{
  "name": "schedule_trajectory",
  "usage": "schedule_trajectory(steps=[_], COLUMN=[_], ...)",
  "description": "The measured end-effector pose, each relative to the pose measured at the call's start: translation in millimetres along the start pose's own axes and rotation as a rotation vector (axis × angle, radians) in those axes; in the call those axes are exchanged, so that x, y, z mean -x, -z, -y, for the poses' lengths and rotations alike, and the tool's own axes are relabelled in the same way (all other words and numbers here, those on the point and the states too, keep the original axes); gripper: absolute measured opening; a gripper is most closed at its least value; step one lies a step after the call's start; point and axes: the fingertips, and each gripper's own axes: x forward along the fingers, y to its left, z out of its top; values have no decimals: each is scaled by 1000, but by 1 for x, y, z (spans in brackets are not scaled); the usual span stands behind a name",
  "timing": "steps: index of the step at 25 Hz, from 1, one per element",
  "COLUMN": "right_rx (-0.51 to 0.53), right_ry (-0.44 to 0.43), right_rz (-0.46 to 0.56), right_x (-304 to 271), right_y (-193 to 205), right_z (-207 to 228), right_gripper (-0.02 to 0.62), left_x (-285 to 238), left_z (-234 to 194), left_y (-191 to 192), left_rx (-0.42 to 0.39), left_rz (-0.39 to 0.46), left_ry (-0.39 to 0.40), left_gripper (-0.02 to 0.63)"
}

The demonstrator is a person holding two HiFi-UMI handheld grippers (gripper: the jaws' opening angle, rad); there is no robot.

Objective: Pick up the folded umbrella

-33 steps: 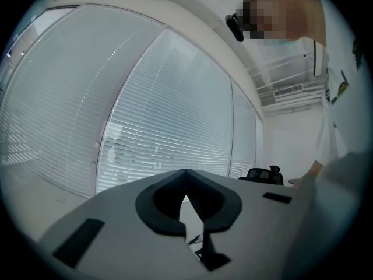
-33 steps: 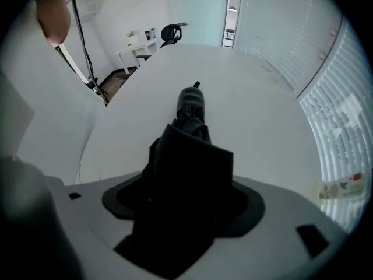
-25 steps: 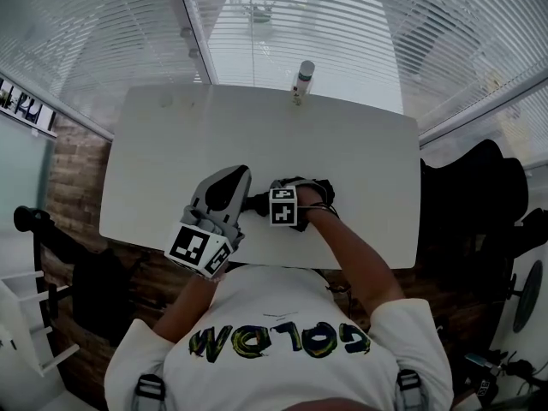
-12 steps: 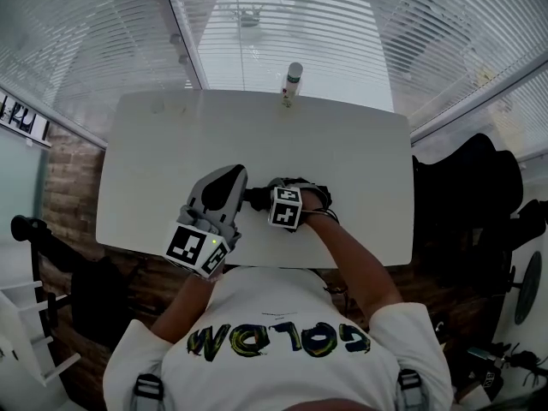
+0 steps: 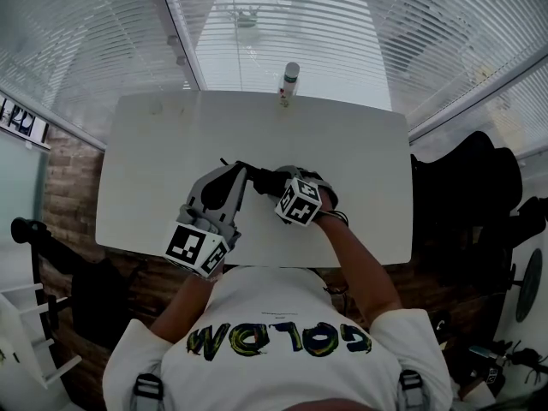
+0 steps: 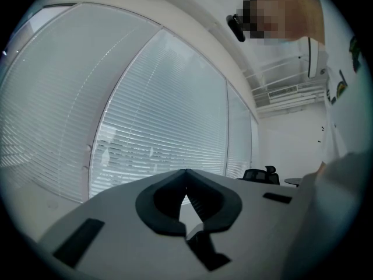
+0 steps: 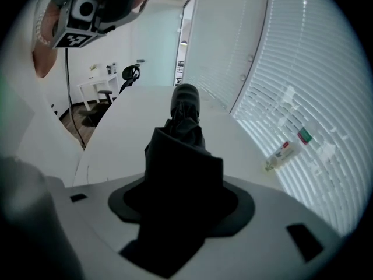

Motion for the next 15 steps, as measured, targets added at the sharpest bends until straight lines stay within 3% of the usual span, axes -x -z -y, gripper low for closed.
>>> schedule_trajectory(steps=[15], right_rx=[-244], right_ry=[156], right_rz=[270], right_x=[74], right_y=[-27], right_z=[37], right_gripper=[238], left_x=[-5], left_z=[4], left_y=[0], left_rx=[7], left_rz=[3], left_ry=[12], left_gripper=[11])
